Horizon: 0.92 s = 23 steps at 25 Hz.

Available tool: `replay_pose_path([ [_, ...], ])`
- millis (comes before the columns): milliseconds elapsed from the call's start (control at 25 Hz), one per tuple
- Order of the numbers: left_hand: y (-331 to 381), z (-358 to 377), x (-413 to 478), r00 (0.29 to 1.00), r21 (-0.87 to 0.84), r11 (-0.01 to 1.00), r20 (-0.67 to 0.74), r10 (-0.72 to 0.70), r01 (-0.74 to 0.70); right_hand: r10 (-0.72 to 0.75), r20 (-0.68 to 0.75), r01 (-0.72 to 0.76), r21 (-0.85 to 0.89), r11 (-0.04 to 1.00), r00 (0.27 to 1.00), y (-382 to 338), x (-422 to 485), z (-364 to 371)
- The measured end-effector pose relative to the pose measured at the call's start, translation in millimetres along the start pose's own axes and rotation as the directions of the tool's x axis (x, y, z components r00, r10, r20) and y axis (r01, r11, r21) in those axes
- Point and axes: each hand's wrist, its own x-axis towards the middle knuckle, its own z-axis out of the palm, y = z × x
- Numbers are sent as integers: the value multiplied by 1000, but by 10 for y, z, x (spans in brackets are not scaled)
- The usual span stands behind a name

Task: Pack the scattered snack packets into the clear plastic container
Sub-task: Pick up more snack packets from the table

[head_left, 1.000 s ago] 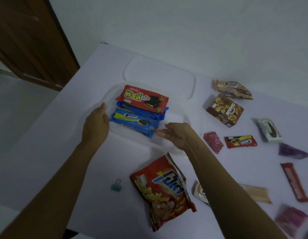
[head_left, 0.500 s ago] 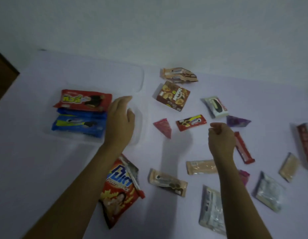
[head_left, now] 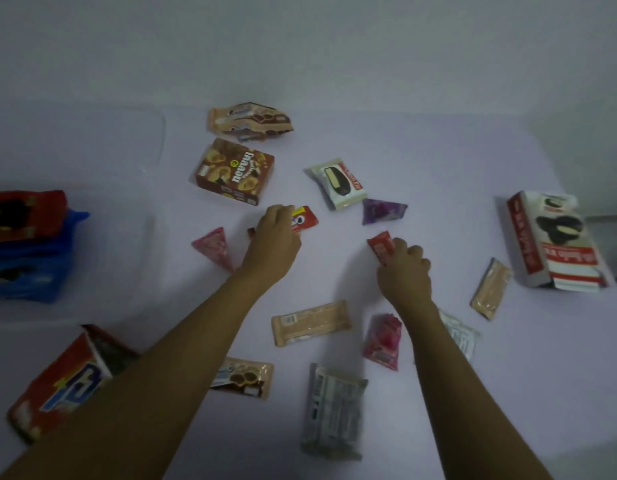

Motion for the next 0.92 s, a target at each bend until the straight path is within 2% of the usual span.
replay_pose_path([
  [120,24,178,224,993,216,974,73,-91,74,-27,44,33,-125,992,999,101,106,98],
  [240,15,264,289,995,383,920,27,-97,79,-106,-10,100,-251,963,994,152,126,183],
  [360,20,325,319,986,388,908,-6,-168,157,-145,-72,121,-269,955,987,181,168,234],
  [480,-20,317,403,950,187,937,48,-308,294,-144,-95,125,-179,976,985,208,234,192],
  [600,-13,265,367,952,142,967,194,-239,213,-54,-32,58,146,988,998,267,294,56],
  [680,24,179,256,959,145,979,224,-173,143,76,40,-86,414,906,996,235,257,-105],
  [760,68,59,133,968,79,990,214,-132,118,148,139,-203,673,711,979,145,137,-277],
  [840,76,-165,-37,962,-76,985,235,-136,157,109,257,-277,836,473,960,-53,-48,-416],
  [920,33,-460,-230,940,-264,930,292,-177,257,11,305,-286,878,384,952,-281,-223,-477],
])
